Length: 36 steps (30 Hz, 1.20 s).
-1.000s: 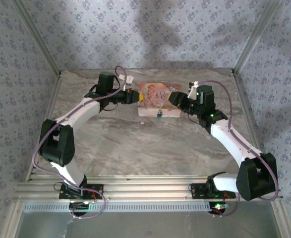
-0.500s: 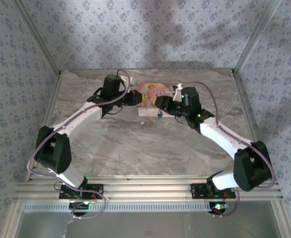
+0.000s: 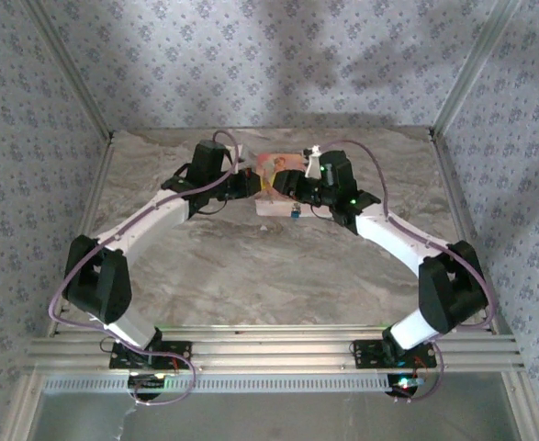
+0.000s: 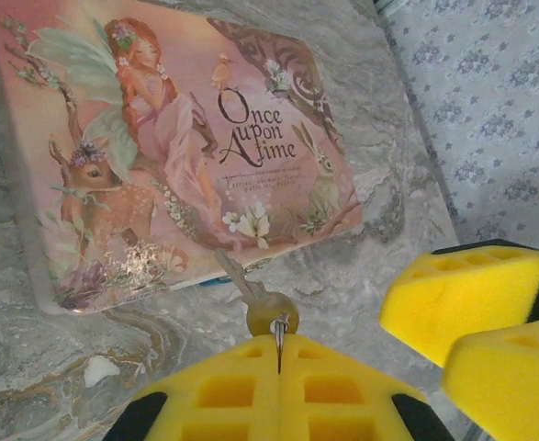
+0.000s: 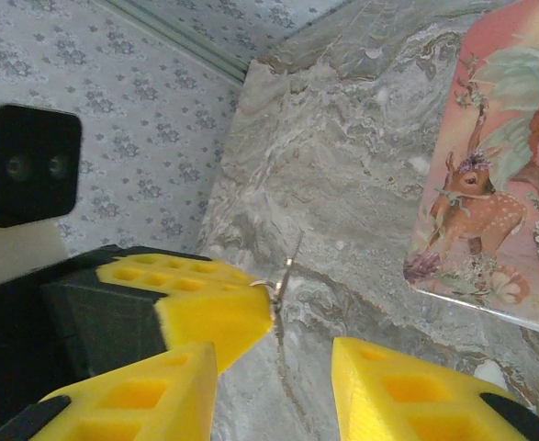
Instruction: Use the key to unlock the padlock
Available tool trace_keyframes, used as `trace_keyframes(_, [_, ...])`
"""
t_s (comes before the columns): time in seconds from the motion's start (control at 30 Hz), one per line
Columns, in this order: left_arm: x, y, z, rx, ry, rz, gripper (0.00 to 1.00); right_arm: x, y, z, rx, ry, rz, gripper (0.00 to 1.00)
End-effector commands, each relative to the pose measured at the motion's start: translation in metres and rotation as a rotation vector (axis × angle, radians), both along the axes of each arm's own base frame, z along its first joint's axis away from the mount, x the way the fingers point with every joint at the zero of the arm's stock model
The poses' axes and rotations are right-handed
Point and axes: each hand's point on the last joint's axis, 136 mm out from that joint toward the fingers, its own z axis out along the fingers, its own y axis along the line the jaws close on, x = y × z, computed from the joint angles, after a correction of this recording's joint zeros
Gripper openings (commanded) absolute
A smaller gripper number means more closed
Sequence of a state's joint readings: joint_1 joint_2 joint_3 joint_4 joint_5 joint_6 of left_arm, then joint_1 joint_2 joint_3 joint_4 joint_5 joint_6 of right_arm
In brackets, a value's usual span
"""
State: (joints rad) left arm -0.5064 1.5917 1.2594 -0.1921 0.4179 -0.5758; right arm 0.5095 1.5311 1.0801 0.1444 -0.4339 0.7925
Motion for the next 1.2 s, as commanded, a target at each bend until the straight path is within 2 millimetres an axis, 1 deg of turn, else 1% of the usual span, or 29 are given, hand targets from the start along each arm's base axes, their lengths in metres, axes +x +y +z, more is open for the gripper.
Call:
trace_keyframes(0.0, [-0.004,-0.002,0.036,-0.048,-0.053,-0.003,0.00,0.003,0.007,0.004,-0.016,-0.019,0.015,0.38])
trace_keyframes(0.1, [-0.005,-0.002,0.039,-0.055,-0.054,-0.004,0.00,0.004,0.009,0.000,-0.018,-0.008,0.020,0.40])
trace_keyframes(0.23, [-0.007,-0.002,0.043,-0.064,-0.057,-0.009,0.00,0.004,0.012,-0.002,-0.018,-0.006,0.027,0.41])
trace_keyframes(0.77, [-0.011,-0.003,0.043,-0.072,-0.052,-0.019,0.00,0.002,0.020,0.001,-0.008,-0.015,0.048,0.34])
trace_keyframes(0.9, [-0.011,-0.003,0.042,-0.071,-0.051,-0.017,0.00,0.000,0.022,0.002,-0.006,-0.018,0.054,0.38])
trace_keyframes(1.17, [-0.011,-0.001,0.042,-0.067,-0.051,-0.014,0.00,-0.004,0.024,-0.001,-0.016,-0.016,0.058,0.40])
